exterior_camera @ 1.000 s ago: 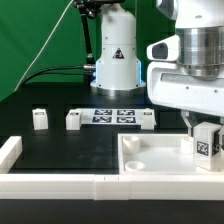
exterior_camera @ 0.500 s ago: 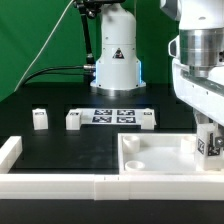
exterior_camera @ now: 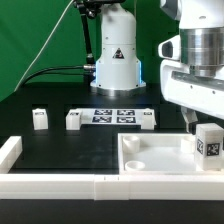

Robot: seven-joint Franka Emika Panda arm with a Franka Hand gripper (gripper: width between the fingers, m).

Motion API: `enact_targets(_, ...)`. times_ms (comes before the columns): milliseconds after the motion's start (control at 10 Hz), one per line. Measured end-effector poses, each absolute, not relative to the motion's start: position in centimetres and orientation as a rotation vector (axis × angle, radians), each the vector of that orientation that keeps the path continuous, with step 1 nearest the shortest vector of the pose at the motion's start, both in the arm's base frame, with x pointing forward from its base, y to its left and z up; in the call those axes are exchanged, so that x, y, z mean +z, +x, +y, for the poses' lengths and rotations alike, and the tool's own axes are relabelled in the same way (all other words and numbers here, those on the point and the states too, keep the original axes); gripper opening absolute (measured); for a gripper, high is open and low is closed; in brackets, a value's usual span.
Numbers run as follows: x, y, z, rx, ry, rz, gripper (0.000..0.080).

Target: Assemble one leg

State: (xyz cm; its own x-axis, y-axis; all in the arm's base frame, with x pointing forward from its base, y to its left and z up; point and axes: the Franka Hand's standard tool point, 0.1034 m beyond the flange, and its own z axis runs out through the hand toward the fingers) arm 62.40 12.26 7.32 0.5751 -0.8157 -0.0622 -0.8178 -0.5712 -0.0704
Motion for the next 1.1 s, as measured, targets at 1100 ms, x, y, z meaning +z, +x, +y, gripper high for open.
enact_targets(1100,7.26,62.48,11.66,-0.04,-3.09,-0.161,0.0521)
